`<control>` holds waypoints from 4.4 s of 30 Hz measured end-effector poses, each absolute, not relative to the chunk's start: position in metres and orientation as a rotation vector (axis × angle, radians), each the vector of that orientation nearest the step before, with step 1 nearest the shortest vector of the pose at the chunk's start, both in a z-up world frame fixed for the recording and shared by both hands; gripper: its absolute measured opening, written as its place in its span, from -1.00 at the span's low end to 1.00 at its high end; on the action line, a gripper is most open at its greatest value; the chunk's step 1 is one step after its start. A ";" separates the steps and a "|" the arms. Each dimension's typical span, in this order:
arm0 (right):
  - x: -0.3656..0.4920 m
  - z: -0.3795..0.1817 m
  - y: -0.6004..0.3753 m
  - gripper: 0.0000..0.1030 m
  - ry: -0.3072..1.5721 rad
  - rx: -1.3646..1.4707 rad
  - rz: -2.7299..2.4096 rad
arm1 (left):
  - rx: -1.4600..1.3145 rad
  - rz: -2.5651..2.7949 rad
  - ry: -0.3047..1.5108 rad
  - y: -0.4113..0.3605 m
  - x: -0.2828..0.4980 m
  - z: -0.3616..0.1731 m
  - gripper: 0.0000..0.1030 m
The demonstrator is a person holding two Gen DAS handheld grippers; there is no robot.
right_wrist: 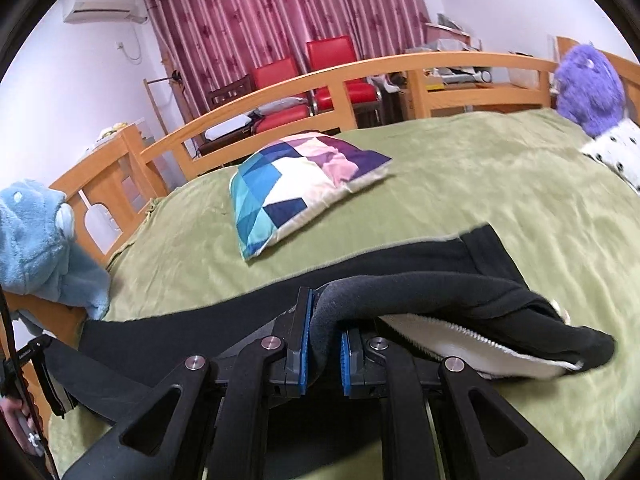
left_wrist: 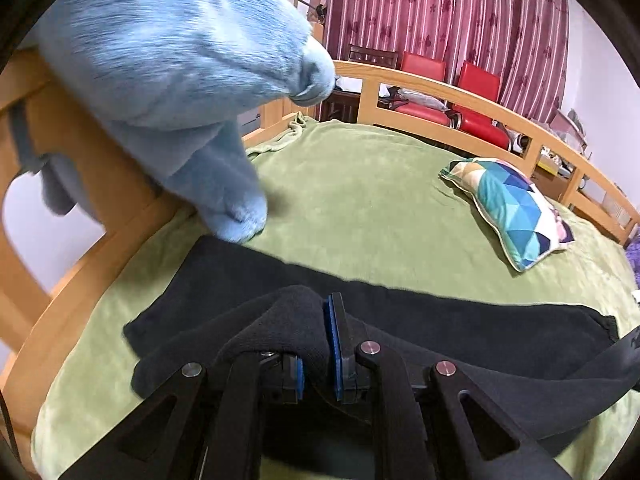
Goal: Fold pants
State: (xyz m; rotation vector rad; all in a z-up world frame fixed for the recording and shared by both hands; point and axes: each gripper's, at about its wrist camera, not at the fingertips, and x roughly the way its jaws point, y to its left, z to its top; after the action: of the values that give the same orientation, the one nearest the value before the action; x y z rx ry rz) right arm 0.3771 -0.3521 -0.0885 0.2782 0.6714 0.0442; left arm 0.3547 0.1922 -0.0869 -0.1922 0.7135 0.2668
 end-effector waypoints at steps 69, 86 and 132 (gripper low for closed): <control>0.330 -0.211 -0.422 -0.70 0.787 0.641 -0.078 | -0.531 0.104 0.890 0.162 0.291 -0.197 -0.79; 0.046 -0.194 -0.500 -0.51 0.865 0.603 -0.220 | -0.376 -0.109 1.005 0.096 0.078 -0.196 -0.61; 0.013 -0.136 -0.404 0.10 0.819 0.325 -0.362 | -0.066 0.232 0.720 0.210 0.194 -0.080 0.06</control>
State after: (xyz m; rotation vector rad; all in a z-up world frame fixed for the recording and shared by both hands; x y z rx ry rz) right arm 0.0126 -0.4042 -0.1360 0.3249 0.8190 -0.3621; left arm 0.1939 0.2103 -0.0797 -0.0658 0.7205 0.2320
